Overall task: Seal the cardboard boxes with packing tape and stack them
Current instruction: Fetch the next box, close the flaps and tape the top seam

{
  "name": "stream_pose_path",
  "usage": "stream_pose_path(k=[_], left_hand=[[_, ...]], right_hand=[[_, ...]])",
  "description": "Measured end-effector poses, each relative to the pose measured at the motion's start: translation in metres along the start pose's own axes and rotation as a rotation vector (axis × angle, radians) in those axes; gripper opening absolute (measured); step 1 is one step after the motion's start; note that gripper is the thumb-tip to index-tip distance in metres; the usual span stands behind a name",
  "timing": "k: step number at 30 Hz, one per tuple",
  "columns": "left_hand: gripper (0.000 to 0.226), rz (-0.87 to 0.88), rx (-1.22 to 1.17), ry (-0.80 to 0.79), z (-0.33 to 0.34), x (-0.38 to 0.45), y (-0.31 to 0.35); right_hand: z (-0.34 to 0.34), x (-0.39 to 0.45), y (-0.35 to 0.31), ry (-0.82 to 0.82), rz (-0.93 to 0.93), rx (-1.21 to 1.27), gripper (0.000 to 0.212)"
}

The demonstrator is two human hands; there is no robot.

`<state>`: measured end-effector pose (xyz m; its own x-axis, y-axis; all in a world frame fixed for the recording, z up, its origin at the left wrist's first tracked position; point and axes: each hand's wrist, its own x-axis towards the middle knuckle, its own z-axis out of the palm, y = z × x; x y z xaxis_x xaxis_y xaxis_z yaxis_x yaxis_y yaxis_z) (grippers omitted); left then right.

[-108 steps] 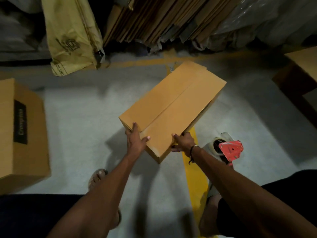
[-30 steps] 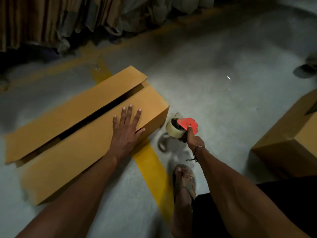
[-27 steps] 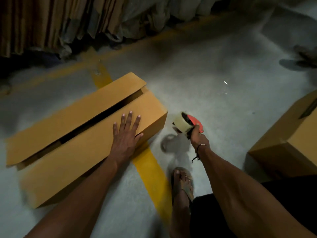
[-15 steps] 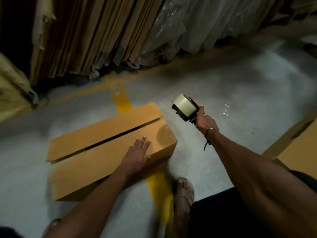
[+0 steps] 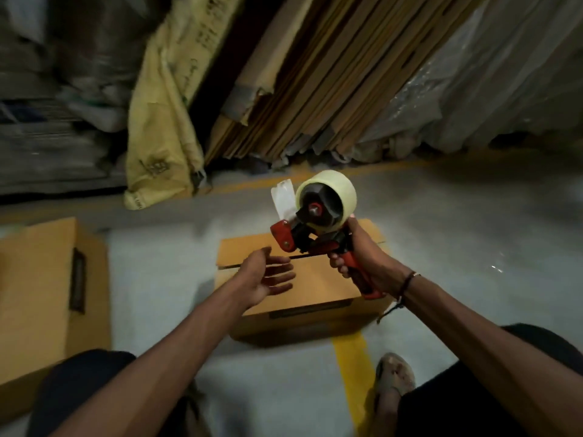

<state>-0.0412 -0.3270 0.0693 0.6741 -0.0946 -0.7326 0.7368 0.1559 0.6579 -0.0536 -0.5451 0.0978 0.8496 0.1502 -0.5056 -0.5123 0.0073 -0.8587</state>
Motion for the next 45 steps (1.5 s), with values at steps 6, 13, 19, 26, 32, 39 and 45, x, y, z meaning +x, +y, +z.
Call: stream_pose_path(k=[6, 13, 19, 26, 32, 39, 45], left_hand=[[0.066, -0.06, -0.398, -0.212, -0.044, -0.037, 0.014], [0.014, 0.013, -0.391, 0.041, -0.08, -0.033, 0.021], [0.02, 0.369, -0.024, 0.251, -0.095, -0.018, 0.017], [0.012, 0.538, 0.144, 0.393, -0.125, 0.014, 0.029], [0.01, 0.438, 0.203, 0.542, -0.172, 0.066, 0.015], [0.014, 0.343, 0.19, 0.659, -0.243, 0.109, -0.011], [0.015, 0.358, 0.276, 0.61, -0.226, 0.153, -0.014]], right_hand=[[0.042, 0.005, -0.01, -0.136, -0.038, -0.15, 0.098], [0.066, 0.021, -0.018, -0.201, -0.086, -0.208, 0.086], [0.07, 0.037, -0.023, -0.222, -0.138, -0.281, 0.085], [0.093, 0.078, -0.034, -0.297, -0.159, -0.408, 0.088], [0.114, 0.135, -0.003, -0.294, -0.103, -0.547, 0.11], [0.078, 0.184, 0.028, -0.146, -0.074, -0.592, 0.127], [0.062, 0.215, 0.051, -0.054, -0.049, -0.677, 0.097]])
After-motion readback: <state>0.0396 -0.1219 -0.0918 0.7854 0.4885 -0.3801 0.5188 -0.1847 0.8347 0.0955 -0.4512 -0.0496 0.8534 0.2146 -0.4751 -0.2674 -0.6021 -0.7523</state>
